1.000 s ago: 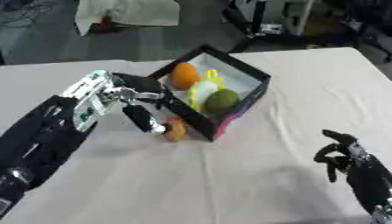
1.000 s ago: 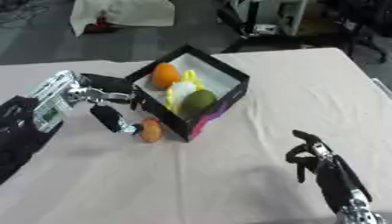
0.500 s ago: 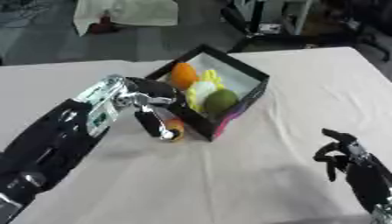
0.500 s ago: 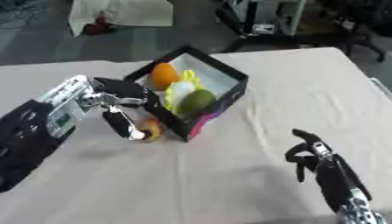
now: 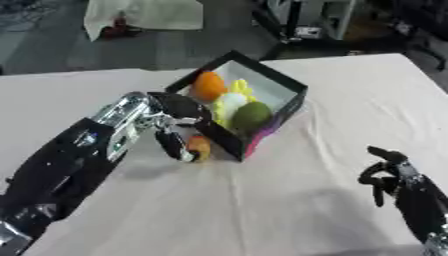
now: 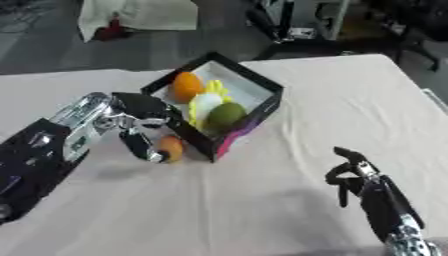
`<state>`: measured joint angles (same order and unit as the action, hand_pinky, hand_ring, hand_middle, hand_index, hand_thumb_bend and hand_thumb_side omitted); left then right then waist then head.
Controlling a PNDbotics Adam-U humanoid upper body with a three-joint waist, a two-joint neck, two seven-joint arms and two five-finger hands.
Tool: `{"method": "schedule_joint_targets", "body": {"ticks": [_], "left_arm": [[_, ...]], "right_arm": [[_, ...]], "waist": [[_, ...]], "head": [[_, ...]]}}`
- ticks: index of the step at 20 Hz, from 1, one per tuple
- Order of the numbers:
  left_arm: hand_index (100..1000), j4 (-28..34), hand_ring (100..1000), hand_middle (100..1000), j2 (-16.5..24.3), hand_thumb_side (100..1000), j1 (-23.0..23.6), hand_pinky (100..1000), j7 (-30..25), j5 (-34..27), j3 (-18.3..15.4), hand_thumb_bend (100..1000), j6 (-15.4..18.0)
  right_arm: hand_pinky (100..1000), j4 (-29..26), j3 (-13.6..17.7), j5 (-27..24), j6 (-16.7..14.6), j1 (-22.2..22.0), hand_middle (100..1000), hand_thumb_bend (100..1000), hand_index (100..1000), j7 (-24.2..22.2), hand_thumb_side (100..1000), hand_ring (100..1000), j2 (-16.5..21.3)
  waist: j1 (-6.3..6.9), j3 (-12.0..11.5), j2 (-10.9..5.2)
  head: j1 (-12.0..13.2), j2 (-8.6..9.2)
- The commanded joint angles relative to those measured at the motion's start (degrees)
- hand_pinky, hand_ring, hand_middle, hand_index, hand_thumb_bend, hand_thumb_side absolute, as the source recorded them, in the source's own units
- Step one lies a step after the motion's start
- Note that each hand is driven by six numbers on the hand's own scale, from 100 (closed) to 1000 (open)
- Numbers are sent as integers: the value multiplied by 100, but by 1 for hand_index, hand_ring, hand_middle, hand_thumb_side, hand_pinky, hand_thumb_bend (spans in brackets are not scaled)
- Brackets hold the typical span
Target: Pick up objects on the table and place them in the box.
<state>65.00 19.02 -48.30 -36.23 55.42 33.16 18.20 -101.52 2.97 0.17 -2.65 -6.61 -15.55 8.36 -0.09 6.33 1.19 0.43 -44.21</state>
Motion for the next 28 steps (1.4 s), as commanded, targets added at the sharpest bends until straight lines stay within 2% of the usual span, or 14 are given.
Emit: {"method": "schedule_joint_targets", "body": {"ticks": [1,4,7,9,11,14,18,23,25,28], "left_arm": [[877,-74,735,807,5,387,-72,756,8,119,-102,255,84],[877,-150,733,806,-7,374,-55,755,-61,166,-119,252,140],[846,-177,679,766,-15,271,-41,714,-95,249,-127,219,190],[787,-177,596,691,-20,194,-40,652,-26,329,-156,198,199],[697,-135,507,576,-14,152,-53,574,134,466,-190,192,189],[568,-33,403,462,15,125,-78,478,431,562,-263,162,156],[551,229,388,448,166,132,-232,471,668,378,-387,146,52],[560,794,392,450,356,117,-787,476,620,145,-842,147,-329],[570,769,398,456,244,102,-1042,486,663,278,-1056,155,-514],[586,408,411,468,-144,105,-1354,504,706,544,-1305,140,-794]], "right_arm": [[735,-83,16,-24,-18,37,508,100,890,-16,1000,236,82],[735,-82,16,-26,-17,38,508,100,890,-17,1000,236,82],[735,-82,18,-27,-17,39,508,100,890,-17,1000,235,83],[735,-83,19,-29,-17,40,508,100,890,-14,1000,236,84],[735,-83,21,-32,-17,40,508,100,890,-12,1000,236,85],[735,-81,23,-34,-13,35,508,100,890,-5,1000,236,84],[735,-79,26,-32,-8,24,508,100,890,-1,1000,236,85],[735,-72,27,-30,-4,-6,509,100,890,4,1000,236,85],[735,-68,20,-27,-2,-13,509,100,890,-2,1000,236,81],[735,-64,-3,-31,0,-4,509,100,889,-22,1000,236,71]], "waist": [[-14,1,-30],[-14,2,-30],[-14,6,-33],[-15,7,-36],[-17,8,-39],[-18,3,-42],[-18,-6,-49],[-20,-36,-79],[-22,-39,-83],[-36,-5,-83]], "head": [[-7,9],[-10,9],[-13,9],[-17,9],[-23,9],[-26,9],[-32,9],[-50,9],[-39,9],[28,9]]}}
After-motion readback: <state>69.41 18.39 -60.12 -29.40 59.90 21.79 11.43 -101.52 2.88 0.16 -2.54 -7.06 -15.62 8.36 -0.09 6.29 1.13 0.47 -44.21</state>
